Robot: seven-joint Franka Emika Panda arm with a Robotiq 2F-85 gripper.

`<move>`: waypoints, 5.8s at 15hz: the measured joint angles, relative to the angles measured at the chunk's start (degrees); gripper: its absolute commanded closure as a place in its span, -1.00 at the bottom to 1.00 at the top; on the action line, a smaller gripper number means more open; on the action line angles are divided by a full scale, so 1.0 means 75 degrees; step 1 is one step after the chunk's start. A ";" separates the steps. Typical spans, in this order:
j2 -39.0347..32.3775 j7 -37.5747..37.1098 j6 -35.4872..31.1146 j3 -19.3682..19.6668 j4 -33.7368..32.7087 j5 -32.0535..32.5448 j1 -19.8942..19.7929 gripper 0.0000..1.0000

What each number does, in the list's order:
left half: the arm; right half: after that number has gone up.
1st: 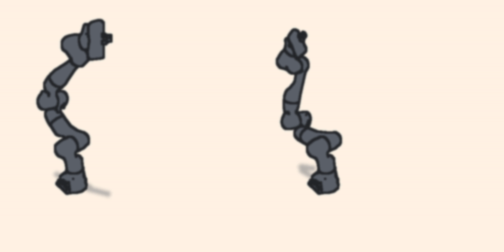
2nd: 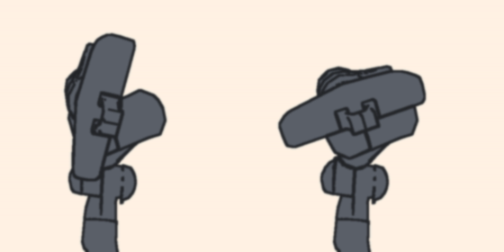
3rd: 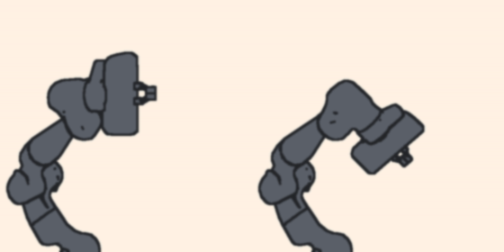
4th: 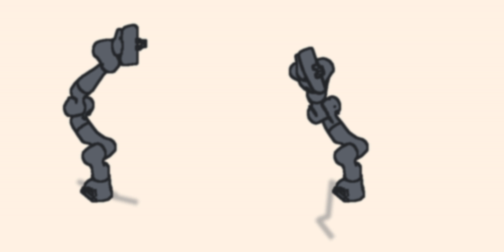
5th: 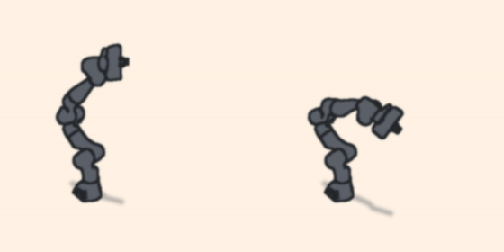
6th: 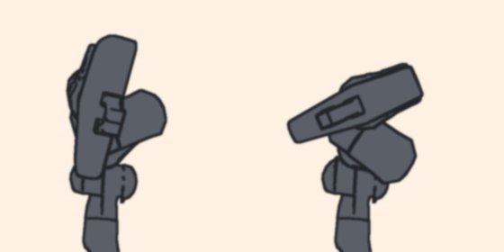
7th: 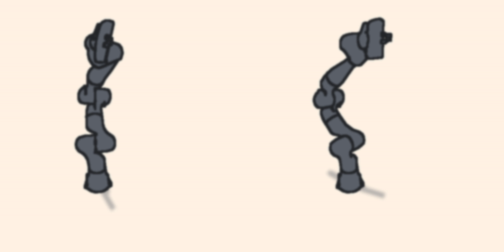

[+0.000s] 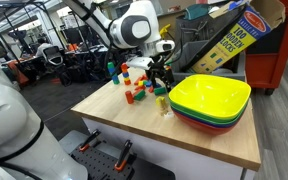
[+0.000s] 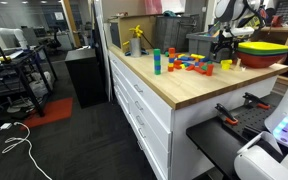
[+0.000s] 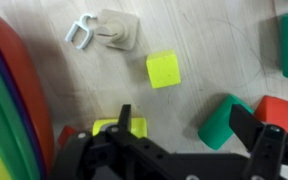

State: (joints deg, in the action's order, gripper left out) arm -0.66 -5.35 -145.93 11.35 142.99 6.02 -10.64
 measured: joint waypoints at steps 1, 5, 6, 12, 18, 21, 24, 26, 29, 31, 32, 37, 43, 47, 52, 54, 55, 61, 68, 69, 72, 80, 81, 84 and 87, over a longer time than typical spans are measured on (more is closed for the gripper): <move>-0.0034 0.0276 0.0011 0.0000 0.0003 0.0000 -0.0008 -1.00; -0.0225 0.1142 0.0115 0.0023 0.0012 0.0086 -0.0042 -1.00; -0.0285 0.1258 0.0119 0.0043 0.0017 0.0142 -0.0055 -1.00; -0.0588 0.1600 0.0119 0.0076 0.0023 0.0378 -0.0161 -1.00; -0.0651 0.1618 0.0119 0.0075 0.0023 0.0521 -0.0161 0.15; -0.0651 0.1619 0.0119 0.0075 0.0023 0.0525 -0.0160 0.59; -0.0648 0.1619 0.0119 0.0075 0.0023 0.0524 -0.0159 0.83; -0.0634 0.1619 0.0119 0.0075 0.0023 0.0514 -0.0159 0.83; -0.0480 0.1619 0.0122 0.0074 0.0030 0.0405 -0.0155 0.83; -0.0236 0.1619 0.0191 0.0051 0.0046 0.0114 -0.0143 0.83; -0.0077 0.1619 0.0260 0.0037 0.0054 -0.0068 -0.0132 0.83; 0.0730 0.1616 0.0594 -0.0110 0.0060 -0.1085 0.0049 0.83; 0.1333 0.1342 0.0749 -0.0600 0.0008 -0.1766 0.0625 0.83; 0.1558 0.0428 0.0750 -0.1052 -0.0087 -0.1590 0.0820 0.83; 0.1591 -0.1007 0.0750 -0.1474 -0.0377 -0.0839 0.0832 0.83; 0.1589 -0.1627 0.0751 -0.1617 -0.0521 -0.0455 0.0827 0.83; 0.1588 -0.1963 0.0751 -0.1695 -0.0586 -0.0212 0.0825 0.83; 0.1587 -0.3270 0.1520 -0.2331 -0.0976 0.0653 0.0931 0.83; 0.1558 -0.3203 0.3278 -0.2482 -0.1607 0.0267 0.1493 0.83; 0.1540 -0.3179 0.3441 -0.2490 -0.1699 0.0112 0.1588 0.83; 0.1469 -0.3080 0.3769 -0.2552 -0.1943 -0.0339 0.1823 0.83; 0.1128 -0.3052 0.4104 -0.2635 -0.2604 -0.0960 0.2137 0.83; 0.1080 -0.3052 0.4142 -0.2637 -0.2687 -0.0961 0.2160 0.83; 0.0898 -0.3052 0.4241 -0.2645 -0.2956 -0.0961 0.2229 0.33; 0.0740 -0.3052 0.4245 -0.2645 -0.3138 -0.0961 0.2265 0.33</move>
State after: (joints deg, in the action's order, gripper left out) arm 4.89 -28.25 -114.09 -8.49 119.46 -1.19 6.35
